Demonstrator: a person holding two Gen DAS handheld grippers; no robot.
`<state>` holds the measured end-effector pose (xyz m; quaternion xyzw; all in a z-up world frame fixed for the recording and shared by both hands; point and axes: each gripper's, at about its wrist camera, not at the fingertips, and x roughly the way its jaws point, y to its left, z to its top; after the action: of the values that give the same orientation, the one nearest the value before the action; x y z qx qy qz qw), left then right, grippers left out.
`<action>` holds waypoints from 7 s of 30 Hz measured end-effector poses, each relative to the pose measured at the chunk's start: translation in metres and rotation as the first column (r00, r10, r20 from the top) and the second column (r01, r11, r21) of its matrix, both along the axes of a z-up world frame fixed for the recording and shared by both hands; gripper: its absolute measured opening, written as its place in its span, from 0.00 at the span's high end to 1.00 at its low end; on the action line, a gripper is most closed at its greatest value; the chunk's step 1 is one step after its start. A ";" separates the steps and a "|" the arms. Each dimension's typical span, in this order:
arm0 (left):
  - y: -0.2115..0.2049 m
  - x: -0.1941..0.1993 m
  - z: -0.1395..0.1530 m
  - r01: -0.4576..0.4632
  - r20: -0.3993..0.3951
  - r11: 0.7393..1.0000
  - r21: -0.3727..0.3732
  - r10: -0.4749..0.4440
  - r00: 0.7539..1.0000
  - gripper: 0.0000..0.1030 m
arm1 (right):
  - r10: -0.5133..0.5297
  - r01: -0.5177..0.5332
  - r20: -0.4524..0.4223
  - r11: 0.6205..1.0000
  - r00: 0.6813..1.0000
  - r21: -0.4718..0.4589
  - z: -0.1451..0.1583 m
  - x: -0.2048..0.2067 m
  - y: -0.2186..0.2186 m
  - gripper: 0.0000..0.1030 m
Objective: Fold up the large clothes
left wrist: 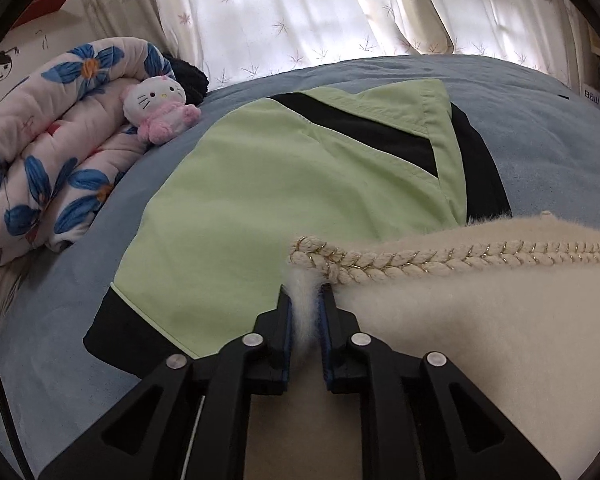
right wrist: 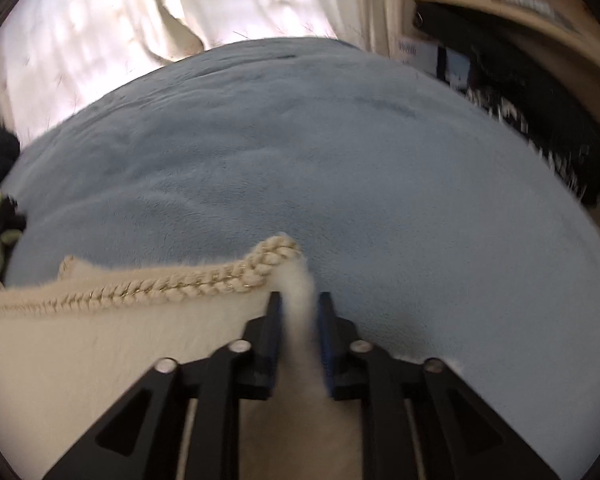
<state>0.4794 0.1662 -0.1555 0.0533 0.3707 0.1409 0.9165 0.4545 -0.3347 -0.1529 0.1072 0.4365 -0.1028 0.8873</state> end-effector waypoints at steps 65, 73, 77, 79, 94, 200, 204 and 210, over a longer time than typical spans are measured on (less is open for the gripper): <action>-0.018 -0.299 0.066 -0.101 -0.151 0.957 -0.273 0.061 0.987 0.44 | 0.064 -0.067 0.050 0.996 0.997 0.058 0.085 -0.297 0.092 0.63; -0.031 -0.347 0.093 -0.003 -0.117 0.962 -0.275 -0.030 0.993 0.38 | 0.119 -0.121 0.099 0.992 0.988 0.019 0.112 -0.329 0.117 0.56; -0.041 -0.365 0.100 0.052 -0.097 0.958 -0.283 -0.083 0.992 0.34 | 0.158 -0.160 0.117 0.987 0.980 0.009 0.118 -0.344 0.131 0.56; -0.045 -0.373 0.101 0.087 -0.086 0.945 -0.314 -0.120 0.989 0.33 | 0.179 -0.182 0.134 0.983 0.975 0.009 0.119 -0.350 0.139 0.56; -0.009 -0.320 0.021 0.132 0.007 0.527 -0.839 -0.233 0.973 0.29 | 0.246 -0.241 0.226 0.969 0.943 -0.050 0.087 -0.347 0.178 0.50; -0.284 -0.230 0.085 0.448 0.028 0.753 -0.482 -0.498 0.867 0.16 | -0.061 0.039 0.061 0.950 0.996 0.311 0.041 -0.315 -0.011 0.66; -0.269 -0.235 0.086 0.422 0.015 0.778 -0.466 -0.470 0.883 0.16 | -0.037 0.018 0.059 0.954 0.998 0.299 0.048 -0.316 -0.001 0.66; -0.258 -0.246 0.088 0.397 -0.014 0.826 -0.401 -0.439 0.899 0.16 | -0.003 -0.012 0.054 0.960 0.999 0.279 0.059 -0.318 0.013 0.64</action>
<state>0.2338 -0.0921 -0.0675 -0.0422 0.4181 -0.1426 0.8962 0.1360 -0.3218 -0.0937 0.2330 0.4226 -0.0352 0.8751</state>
